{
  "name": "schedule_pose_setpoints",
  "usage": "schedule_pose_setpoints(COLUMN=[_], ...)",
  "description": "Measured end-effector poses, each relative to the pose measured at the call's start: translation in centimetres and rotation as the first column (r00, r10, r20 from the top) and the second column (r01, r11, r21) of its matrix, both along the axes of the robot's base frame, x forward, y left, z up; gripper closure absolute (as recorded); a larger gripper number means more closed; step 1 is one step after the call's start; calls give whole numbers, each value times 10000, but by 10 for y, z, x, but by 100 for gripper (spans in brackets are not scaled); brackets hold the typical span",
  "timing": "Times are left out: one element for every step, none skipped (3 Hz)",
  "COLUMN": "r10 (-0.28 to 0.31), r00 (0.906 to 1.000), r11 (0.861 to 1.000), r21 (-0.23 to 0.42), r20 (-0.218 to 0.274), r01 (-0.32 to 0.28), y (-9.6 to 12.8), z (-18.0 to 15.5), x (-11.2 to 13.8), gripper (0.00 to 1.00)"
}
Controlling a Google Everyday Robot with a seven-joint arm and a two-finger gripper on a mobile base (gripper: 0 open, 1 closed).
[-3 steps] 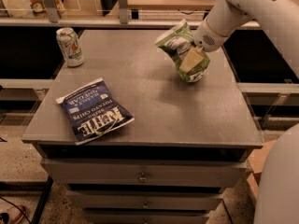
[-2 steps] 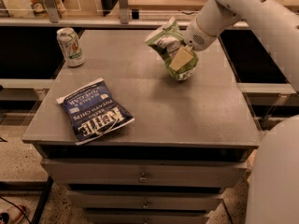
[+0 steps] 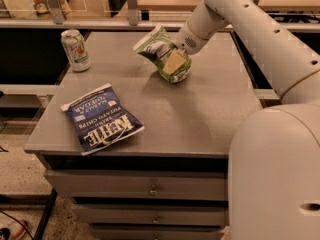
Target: Move green jalapeno chip bag near 7up can
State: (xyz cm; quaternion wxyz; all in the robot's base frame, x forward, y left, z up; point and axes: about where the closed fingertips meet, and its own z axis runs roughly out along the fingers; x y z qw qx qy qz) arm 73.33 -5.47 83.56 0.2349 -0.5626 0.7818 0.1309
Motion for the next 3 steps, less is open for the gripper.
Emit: schedule_pose_setpoints(r10=[2,549,550], r00=[10000,9977,9977], r11=[10000,9985,9985], r21=[1,-24,-24], r20=[0,404,402], r01=[-2,-548,-550], y=[0,25,25], z=[1,15,15], x=[0,-1,-1], gripper=[100,100,100])
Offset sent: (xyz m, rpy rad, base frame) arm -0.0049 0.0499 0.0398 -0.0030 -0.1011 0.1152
